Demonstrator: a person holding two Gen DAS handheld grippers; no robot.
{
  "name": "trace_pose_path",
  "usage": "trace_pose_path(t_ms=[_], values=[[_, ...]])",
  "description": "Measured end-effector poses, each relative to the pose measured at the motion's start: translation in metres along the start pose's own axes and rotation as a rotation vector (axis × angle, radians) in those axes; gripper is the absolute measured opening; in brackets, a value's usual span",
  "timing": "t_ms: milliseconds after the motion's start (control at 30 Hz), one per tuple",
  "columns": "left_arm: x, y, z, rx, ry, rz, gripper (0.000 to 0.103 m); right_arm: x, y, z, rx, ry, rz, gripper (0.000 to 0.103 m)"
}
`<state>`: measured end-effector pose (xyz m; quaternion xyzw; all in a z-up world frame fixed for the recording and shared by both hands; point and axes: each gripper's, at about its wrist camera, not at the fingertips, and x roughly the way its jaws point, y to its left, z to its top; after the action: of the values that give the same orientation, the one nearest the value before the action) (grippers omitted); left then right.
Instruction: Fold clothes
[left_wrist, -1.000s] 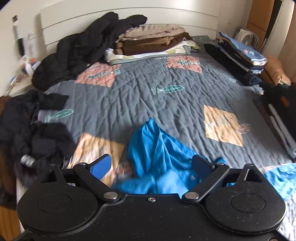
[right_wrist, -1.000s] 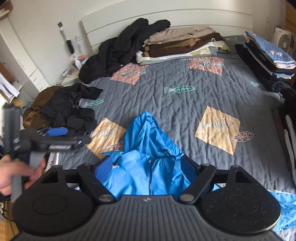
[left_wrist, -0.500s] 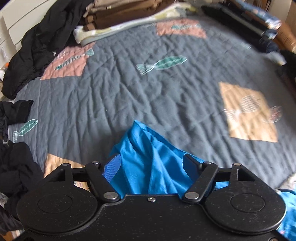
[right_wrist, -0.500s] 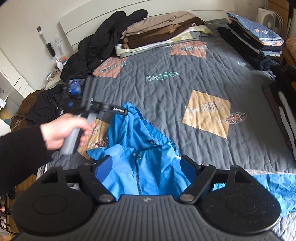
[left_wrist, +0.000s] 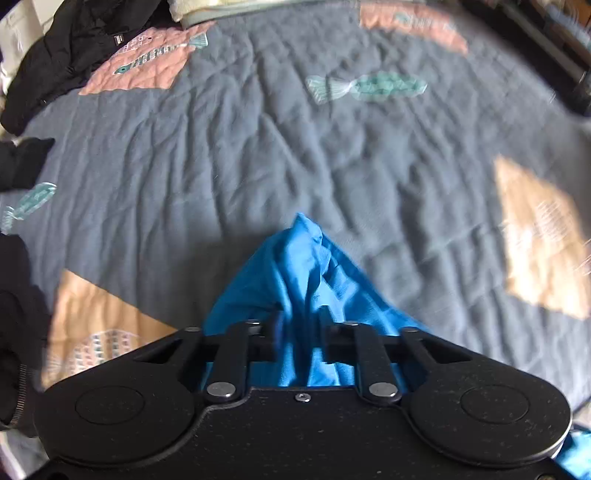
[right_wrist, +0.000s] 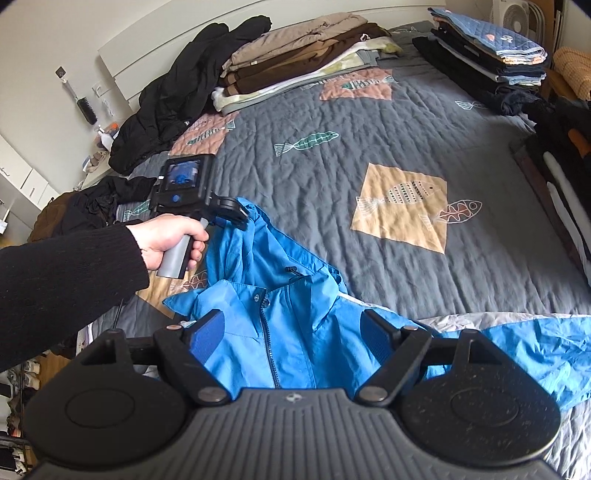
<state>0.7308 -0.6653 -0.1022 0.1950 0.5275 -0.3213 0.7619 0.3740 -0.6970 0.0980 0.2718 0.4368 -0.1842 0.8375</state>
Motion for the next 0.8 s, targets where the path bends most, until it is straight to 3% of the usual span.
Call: trace_pose_path(t_ms=[133,300,567,800], values=[[-0.042,0.014,-0.009,-0.003,-0.104,-0.141,0.006,0.0,-0.001,0.001,0.008,-0.004,0.002,0.08],[-0.109,0.015,-0.047,0.097,-0.255,-0.308,0.006,0.0,-0.003,0.006,0.02,-0.019,0.008,0.08],[-0.173,-0.016,-0.131,0.277,-0.332,-0.418,0.006,0.019,0.005,0.014,-0.114,-0.015,-0.002,0.08],[-0.205,-0.051,-0.208,0.465,-0.373,-0.423,0.006,0.029,-0.007,0.009,0.01,0.048,0.099,0.08]])
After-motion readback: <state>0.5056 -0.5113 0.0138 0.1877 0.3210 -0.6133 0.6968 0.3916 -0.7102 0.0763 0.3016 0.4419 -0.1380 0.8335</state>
